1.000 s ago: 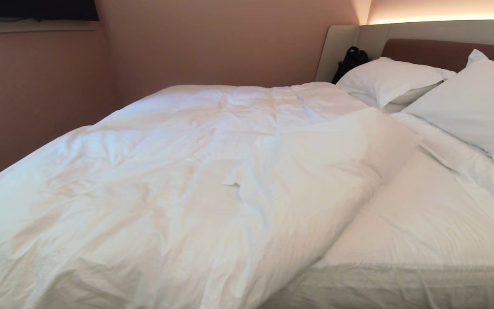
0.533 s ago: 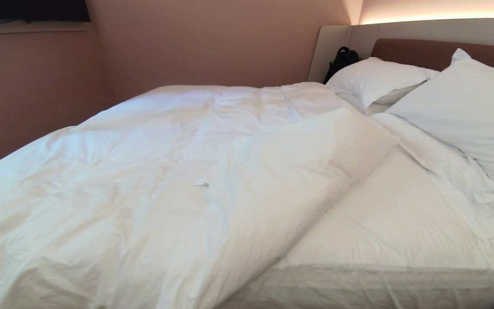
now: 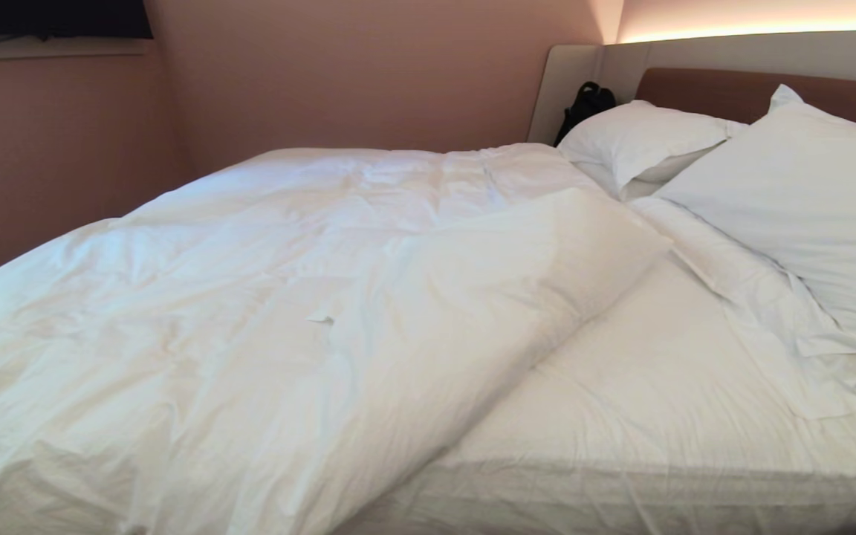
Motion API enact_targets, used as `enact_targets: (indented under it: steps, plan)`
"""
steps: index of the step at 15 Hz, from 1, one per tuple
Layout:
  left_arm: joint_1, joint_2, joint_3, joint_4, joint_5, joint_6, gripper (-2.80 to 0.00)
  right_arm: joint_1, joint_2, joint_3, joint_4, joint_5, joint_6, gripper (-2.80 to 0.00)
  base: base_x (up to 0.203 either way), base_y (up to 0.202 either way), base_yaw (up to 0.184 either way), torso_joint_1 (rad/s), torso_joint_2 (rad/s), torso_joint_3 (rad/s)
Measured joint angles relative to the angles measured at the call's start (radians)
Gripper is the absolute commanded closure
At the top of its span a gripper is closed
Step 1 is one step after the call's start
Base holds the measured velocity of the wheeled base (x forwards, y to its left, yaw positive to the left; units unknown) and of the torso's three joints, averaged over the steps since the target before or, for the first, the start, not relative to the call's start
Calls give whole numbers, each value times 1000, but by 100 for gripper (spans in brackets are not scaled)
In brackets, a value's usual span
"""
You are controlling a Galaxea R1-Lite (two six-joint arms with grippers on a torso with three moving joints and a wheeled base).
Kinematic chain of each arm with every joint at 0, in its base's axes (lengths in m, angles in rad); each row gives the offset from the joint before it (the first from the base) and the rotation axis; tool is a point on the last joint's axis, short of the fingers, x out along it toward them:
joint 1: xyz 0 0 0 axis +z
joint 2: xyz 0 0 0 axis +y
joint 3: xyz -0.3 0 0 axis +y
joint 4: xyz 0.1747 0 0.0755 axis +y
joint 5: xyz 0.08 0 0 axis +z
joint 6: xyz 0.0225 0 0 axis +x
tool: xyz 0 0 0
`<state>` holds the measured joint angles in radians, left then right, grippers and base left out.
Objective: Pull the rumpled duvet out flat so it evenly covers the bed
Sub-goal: Hold the folded corner of the quilt
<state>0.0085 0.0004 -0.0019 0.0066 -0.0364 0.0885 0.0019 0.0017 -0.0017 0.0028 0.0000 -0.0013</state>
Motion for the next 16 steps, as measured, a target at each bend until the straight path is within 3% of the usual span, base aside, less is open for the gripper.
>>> enact_targets:
  steps: [16]
  plan:
    - [0,0,0,0,0,0,0,1,0,0,0,0,0,0,0,0,0,0,0,0]
